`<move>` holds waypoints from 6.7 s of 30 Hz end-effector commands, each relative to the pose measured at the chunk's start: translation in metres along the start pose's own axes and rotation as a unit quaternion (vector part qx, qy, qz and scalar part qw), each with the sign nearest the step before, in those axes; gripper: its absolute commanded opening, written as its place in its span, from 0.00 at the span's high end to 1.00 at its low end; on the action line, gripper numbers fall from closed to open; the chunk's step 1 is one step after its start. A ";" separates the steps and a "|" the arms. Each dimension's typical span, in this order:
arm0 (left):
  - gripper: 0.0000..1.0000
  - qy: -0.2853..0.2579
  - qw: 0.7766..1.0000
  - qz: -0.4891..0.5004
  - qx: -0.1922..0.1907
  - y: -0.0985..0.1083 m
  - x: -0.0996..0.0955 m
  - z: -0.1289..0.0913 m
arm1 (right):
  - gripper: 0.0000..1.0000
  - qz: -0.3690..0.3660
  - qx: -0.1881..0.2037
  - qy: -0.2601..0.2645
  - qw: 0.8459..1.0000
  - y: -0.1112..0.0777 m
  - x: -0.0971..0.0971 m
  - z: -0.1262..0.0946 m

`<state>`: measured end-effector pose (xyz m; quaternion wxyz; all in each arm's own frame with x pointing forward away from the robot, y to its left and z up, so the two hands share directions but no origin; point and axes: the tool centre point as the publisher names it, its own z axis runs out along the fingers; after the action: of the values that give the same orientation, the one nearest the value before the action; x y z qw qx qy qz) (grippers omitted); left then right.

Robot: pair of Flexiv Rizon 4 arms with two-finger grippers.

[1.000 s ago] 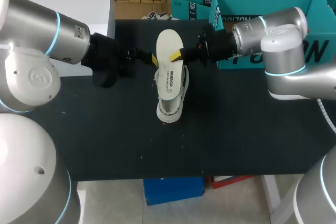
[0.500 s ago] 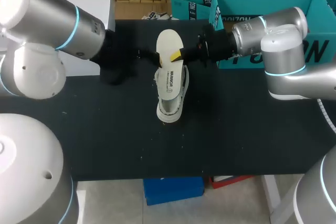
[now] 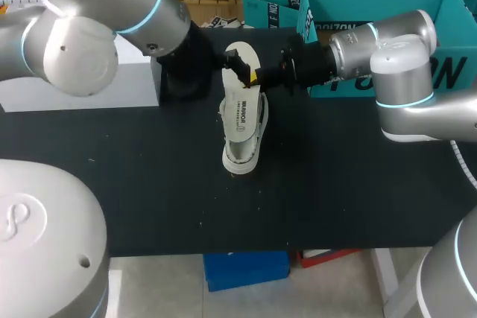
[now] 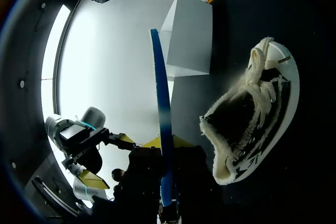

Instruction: Take the shoe out of the shoebox, open the shoe tongue, remove and reinsert the insole, then place the shoe into the shoebox

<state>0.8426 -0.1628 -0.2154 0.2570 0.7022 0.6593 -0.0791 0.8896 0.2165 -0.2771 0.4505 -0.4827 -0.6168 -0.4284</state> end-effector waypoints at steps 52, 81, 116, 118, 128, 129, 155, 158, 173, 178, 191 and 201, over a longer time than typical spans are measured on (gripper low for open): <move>0.00 0.149 0.988 -0.026 0.015 0.050 -0.016 -0.005 | 1.00 0.000 -0.001 0.000 1.000 0.000 -0.001 0.001; 0.00 0.169 0.984 -0.050 0.001 0.165 -0.005 0.026 | 1.00 0.000 -0.001 0.000 1.000 0.000 -0.001 0.001; 0.00 0.156 0.986 -0.053 0.014 0.052 -0.006 -0.008 | 1.00 0.000 -0.001 0.000 1.000 0.000 -0.001 0.001; 0.00 0.154 0.987 -0.050 0.015 0.043 -0.007 -0.010 | 1.00 0.000 -0.001 0.000 1.000 0.000 -0.001 0.001; 0.00 0.147 0.988 -0.040 0.024 0.004 -0.007 -0.018 | 1.00 0.000 -0.001 0.000 1.000 0.000 -0.001 0.001; 0.00 0.146 0.988 -0.039 0.025 0.000 -0.006 -0.018 | 1.00 0.000 -0.001 0.000 1.000 0.000 -0.001 0.001; 0.00 -0.174 0.980 -0.072 0.059 -0.001 0.024 -0.028 | 1.00 0.000 -0.001 0.000 1.000 0.000 -0.001 0.001; 0.00 -0.188 0.979 -0.060 0.060 -0.002 0.026 -0.028 | 1.00 0.000 -0.001 0.000 1.000 0.000 -0.001 0.001; 0.00 -0.188 0.979 -0.060 0.060 -0.002 0.026 -0.028 | 1.00 0.000 -0.001 0.000 1.000 0.000 -0.001 0.001; 0.00 -0.188 0.979 -0.060 0.060 -0.002 0.026 -0.028 | 1.00 0.000 -0.001 0.000 1.000 0.000 -0.001 0.001; 0.00 -0.335 0.928 -0.164 0.025 0.000 0.058 -0.021 | 1.00 0.000 -0.001 0.000 1.000 0.000 -0.001 0.001; 0.00 -0.418 0.897 -0.140 -0.014 0.003 0.055 -0.017 | 1.00 0.000 -0.001 0.000 1.000 0.000 -0.001 0.001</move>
<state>0.8509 -0.1025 -0.2161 0.4626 0.5270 0.6099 -0.3692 0.8896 0.2165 -0.2770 0.4505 -0.4827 -0.6169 -0.4284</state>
